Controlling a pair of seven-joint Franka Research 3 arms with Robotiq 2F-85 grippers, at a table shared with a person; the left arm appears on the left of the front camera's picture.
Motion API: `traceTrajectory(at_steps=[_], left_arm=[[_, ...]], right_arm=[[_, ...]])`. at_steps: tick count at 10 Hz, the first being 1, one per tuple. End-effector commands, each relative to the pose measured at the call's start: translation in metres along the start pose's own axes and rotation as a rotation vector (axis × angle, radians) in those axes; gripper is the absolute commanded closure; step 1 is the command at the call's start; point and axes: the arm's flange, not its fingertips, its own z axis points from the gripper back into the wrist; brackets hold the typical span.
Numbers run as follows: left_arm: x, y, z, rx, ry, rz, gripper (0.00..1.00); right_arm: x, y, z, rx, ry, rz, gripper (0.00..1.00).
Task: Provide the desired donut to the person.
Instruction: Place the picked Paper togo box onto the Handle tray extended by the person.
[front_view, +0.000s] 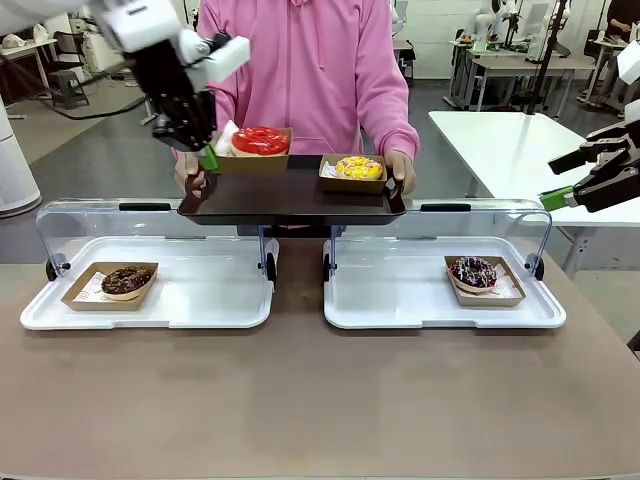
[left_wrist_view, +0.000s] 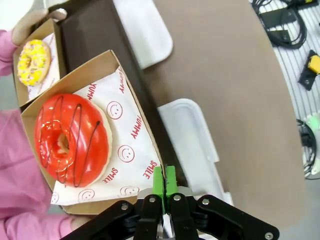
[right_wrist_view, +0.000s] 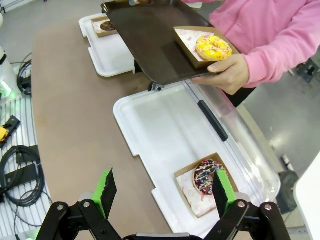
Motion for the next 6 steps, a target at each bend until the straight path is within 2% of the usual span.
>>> traceTrajectory(at_steps=[1, 3, 6], left_arm=[[-0.015, 0.041, -0.008, 0.009, 0.040, 0.012, 0.99], [-0.029, 0.059, -0.029, 0.000, 0.069, 0.030, 0.99], [-0.036, 0.073, -0.056, -0.026, 0.060, 0.016, 0.99]], right_arm=[[-0.002, 0.001, -0.001, 0.002, 0.003, -0.001, 0.00], [-0.002, 0.001, -0.001, 0.002, 0.003, -0.001, 0.00], [-0.002, 0.001, -0.001, 0.002, 0.003, -0.001, 0.00]])
